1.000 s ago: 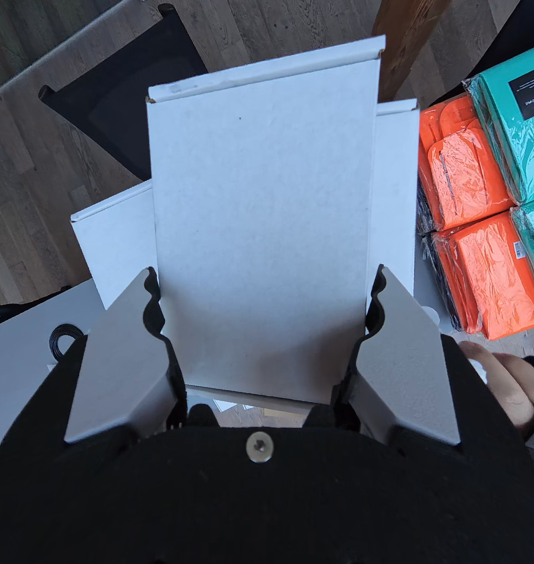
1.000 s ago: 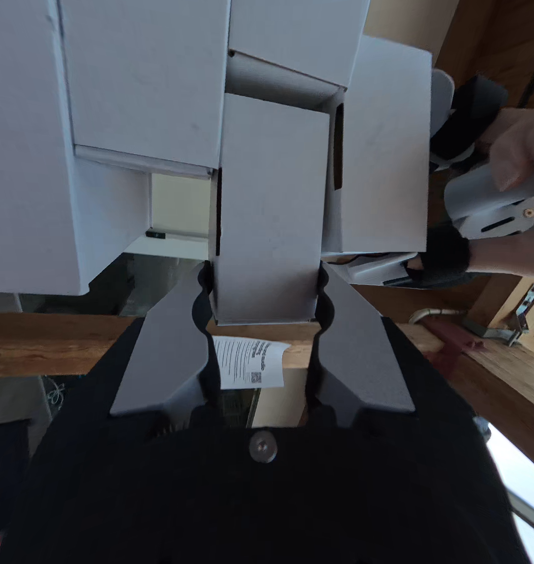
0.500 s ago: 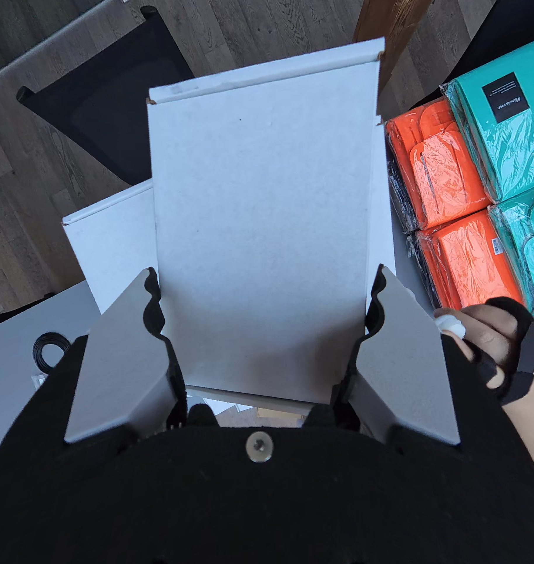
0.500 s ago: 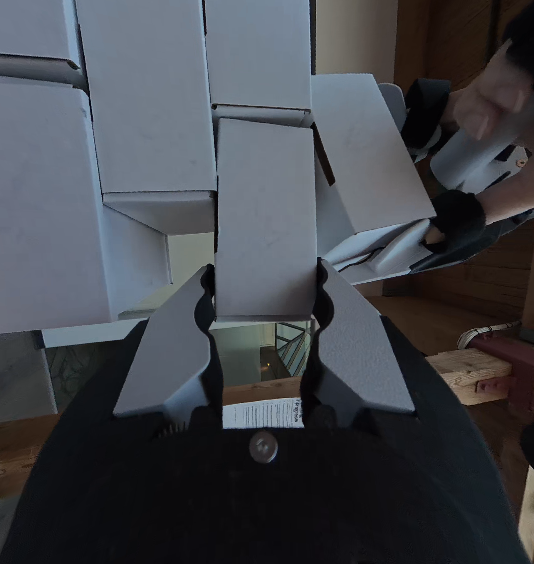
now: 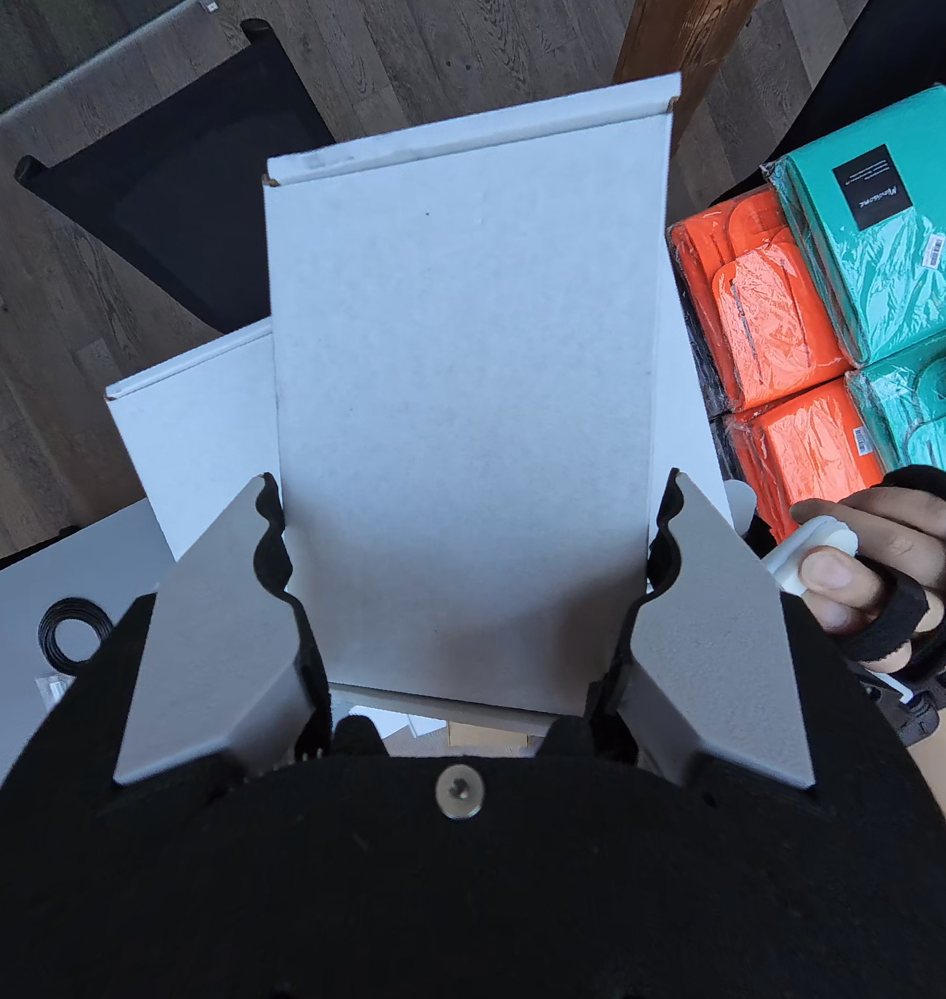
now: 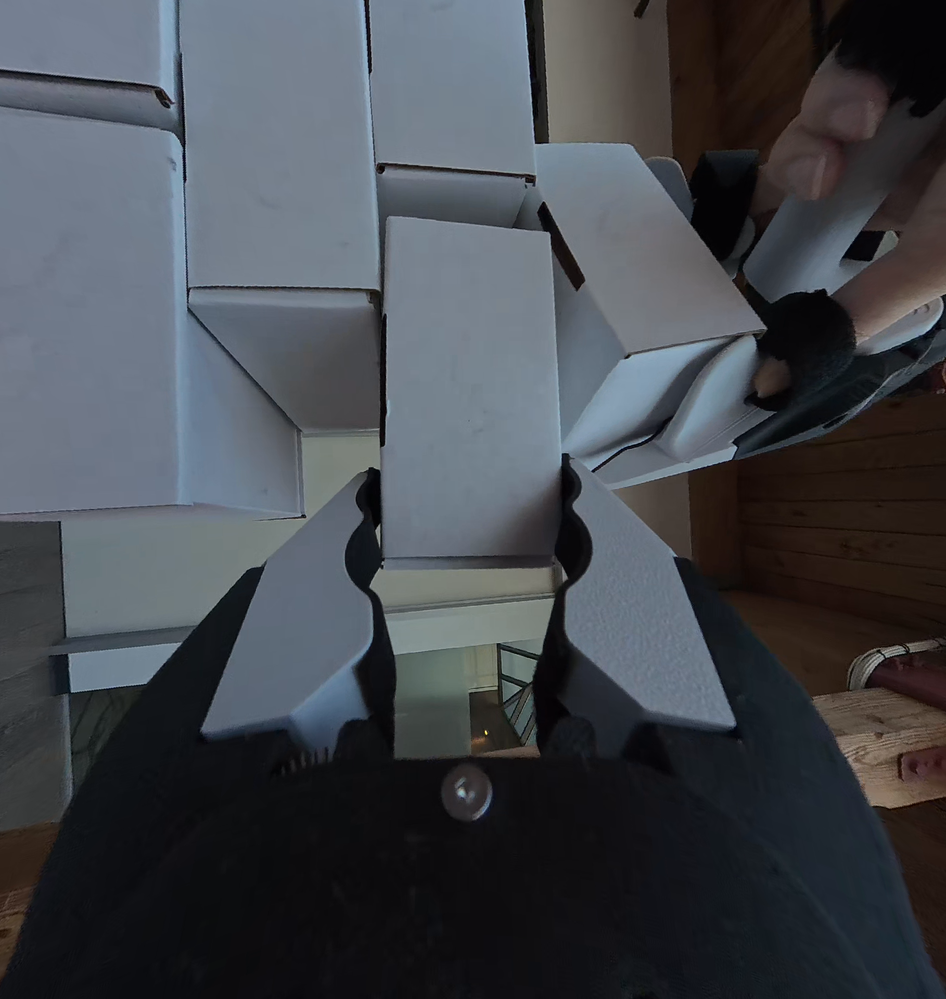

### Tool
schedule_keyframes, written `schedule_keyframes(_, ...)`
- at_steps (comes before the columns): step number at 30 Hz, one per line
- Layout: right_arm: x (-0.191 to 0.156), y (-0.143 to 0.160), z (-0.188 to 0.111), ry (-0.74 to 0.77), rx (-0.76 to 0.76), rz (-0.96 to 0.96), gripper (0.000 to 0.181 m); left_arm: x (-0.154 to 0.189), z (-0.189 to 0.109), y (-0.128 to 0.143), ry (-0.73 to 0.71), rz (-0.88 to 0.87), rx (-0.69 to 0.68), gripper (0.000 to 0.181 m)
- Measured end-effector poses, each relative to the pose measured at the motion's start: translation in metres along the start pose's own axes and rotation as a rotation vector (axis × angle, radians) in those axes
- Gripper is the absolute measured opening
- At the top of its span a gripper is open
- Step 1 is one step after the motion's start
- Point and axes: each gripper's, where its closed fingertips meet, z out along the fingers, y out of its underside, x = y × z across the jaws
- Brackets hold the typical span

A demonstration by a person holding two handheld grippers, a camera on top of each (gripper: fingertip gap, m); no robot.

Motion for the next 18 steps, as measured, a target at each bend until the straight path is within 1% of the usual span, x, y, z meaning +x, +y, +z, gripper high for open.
schedule_keyframes(10, 0.002, -0.007, 0.0, -0.014, 0.073, 0.045, 0.064, -0.003, -0.003, 0.001, 0.041, -0.031, 0.013, 0.135)
schedule_keyframes(18, 0.003, -0.015, 0.001, -0.04, 0.129, -0.001, 0.064, -0.006, -0.004, 0.001, 0.052, -0.044, 0.021, 0.135)
